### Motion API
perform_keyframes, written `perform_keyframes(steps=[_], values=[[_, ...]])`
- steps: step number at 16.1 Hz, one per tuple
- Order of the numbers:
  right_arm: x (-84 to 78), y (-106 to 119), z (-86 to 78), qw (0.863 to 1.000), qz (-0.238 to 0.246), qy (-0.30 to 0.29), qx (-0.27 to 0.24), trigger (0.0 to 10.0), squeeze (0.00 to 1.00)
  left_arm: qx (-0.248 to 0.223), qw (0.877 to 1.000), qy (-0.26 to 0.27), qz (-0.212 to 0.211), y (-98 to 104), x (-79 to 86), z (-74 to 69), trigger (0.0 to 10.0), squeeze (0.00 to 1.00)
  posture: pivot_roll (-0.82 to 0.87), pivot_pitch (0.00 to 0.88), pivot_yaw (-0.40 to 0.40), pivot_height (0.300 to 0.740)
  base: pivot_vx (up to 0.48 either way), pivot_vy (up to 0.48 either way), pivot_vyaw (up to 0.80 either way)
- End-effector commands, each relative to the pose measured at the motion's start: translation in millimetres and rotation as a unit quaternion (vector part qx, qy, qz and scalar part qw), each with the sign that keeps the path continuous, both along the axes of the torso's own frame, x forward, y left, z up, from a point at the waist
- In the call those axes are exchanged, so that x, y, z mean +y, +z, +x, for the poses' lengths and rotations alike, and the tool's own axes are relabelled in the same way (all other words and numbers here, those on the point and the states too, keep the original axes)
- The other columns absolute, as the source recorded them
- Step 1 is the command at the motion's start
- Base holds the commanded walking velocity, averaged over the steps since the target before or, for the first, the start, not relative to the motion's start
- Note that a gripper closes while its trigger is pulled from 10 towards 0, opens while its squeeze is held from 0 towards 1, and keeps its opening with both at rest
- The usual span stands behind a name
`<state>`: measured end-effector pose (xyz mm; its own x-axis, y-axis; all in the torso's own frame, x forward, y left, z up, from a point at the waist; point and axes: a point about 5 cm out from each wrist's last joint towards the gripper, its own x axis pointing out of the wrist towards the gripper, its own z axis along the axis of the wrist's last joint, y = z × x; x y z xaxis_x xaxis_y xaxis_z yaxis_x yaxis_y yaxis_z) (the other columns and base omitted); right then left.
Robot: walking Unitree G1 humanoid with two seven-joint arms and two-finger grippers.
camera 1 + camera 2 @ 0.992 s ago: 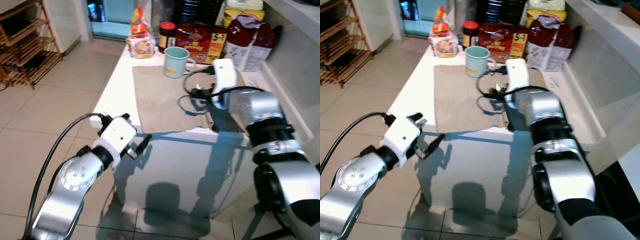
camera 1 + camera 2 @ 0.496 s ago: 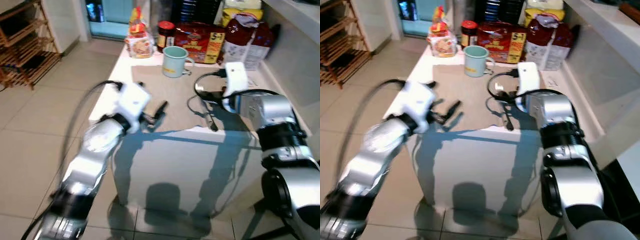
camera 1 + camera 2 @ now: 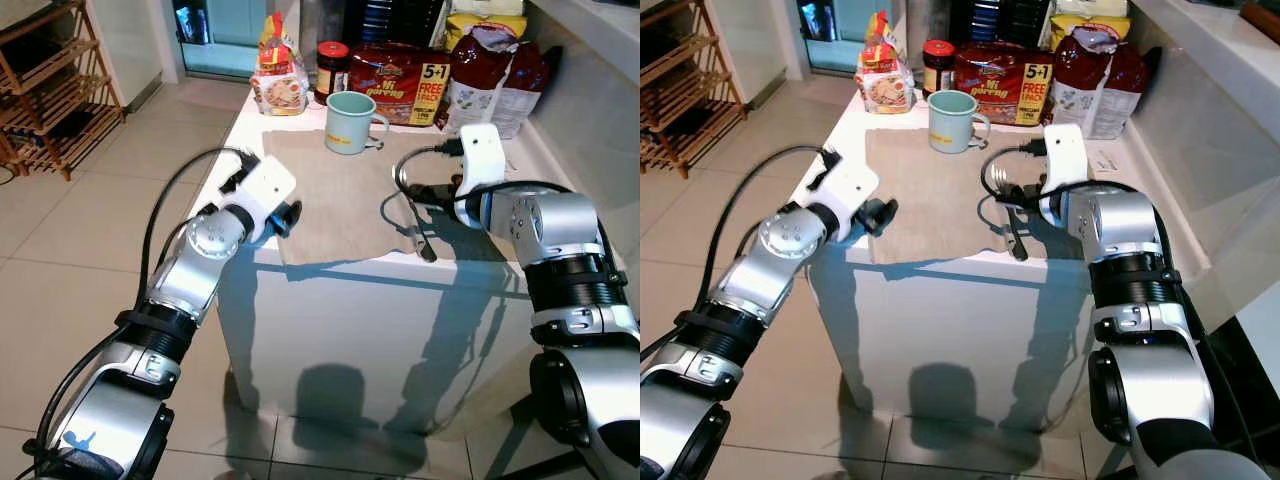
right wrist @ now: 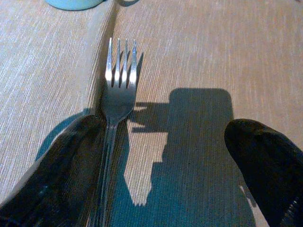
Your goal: Setting the table
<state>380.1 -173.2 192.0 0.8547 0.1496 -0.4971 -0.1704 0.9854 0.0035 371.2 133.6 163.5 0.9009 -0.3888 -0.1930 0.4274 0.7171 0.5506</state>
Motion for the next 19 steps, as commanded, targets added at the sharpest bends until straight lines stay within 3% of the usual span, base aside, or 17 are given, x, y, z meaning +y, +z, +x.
perform_keyframes(steps=[1, 4, 7, 9, 14, 19], values=[[-3.6, 7.3, -0.5, 1.000, 0.003, -0.006, -0.011, 10.0, 0.00, 0.006, 1.000, -0.018, 0.011, -0.6, -5.5, 1.0, 10.0, 0.00, 0.03, 0.000, -0.048, 0.740, 0.000, 0.000, 0.00], [-4.3, 0.7, -1.6, 1.000, -0.010, -0.008, -0.001, 10.0, 0.00, 0.014, 0.999, -0.035, 0.027, -9.5, -3.3, 0.2, 10.0, 0.00, 0.03, 0.000, -0.057, 0.740, 0.000, 0.000, 0.00], [-13.7, -1.6, -1.4, 0.999, -0.005, -0.034, -0.007, 10.0, 0.00, -0.011, 0.999, -0.039, -0.010, 3.2, -6.0, 2.3, 10.0, 0.00, 0.04, 0.000, -0.059, 0.740, 0.000, 0.000, 0.00], [-20.2, -2.4, -1.4, 0.999, -0.003, -0.049, -0.010, 10.0, 0.00, -0.019, 0.999, -0.047, -0.006, 6.8, -7.7, 3.3, 10.0, 0.00, 0.04, 0.000, -0.059, 0.740, 0.000, 0.000, 0.00], [-45.4, -19.6, -9.8, 0.997, -0.048, -0.065, 0.013, 10.0, 0.00, -0.001, 0.996, -0.059, 0.068, -8.0, -0.6, 2.0, 10.0, 0.00, 0.02, 0.000, -0.047, 0.740, 0.000, 0.000, 0.00], [-48.9, -32.0, -14.9, 0.995, -0.083, -0.049, 0.032, 10.0, 0.00, 0.005, 0.993, -0.061, 0.103, -13.8, 7.0, 2.2, 10.0, 0.00, 0.02, 0.000, -0.046, 0.740, 0.000, 0.000, 0.00]])
